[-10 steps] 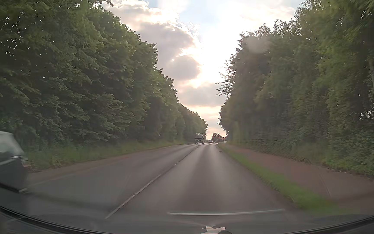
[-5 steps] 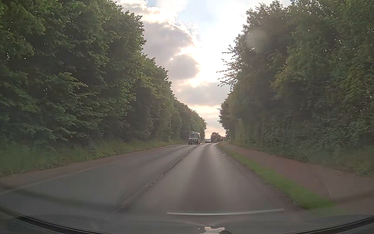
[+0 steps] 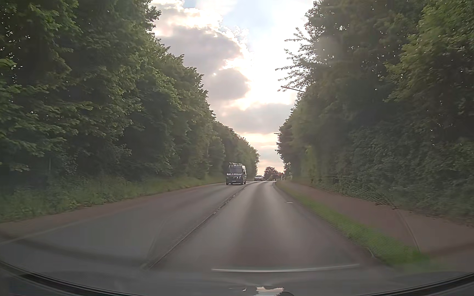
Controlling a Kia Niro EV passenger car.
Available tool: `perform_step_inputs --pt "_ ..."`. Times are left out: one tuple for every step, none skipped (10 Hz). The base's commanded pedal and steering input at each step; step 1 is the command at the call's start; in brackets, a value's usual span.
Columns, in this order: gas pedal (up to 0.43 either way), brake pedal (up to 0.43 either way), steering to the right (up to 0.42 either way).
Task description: Follow the waypoints while adhering to traffic rules and regulations
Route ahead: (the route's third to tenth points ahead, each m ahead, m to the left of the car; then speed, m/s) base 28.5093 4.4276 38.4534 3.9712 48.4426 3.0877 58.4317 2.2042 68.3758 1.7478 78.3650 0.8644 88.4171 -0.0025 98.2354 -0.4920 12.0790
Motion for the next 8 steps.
perform_step_inputs --pt "0.319 0.0 0.009" --pt "0.319 0.0 0.009" --pt "0.319 0.0 0.008" --pt "0.319 0.0 0.006" --pt "0.319 0.0 0.006" --pt "0.311 0.0 0.006" --pt "0.311 0.0 0.006" --pt "0.311 0.0 0.006"
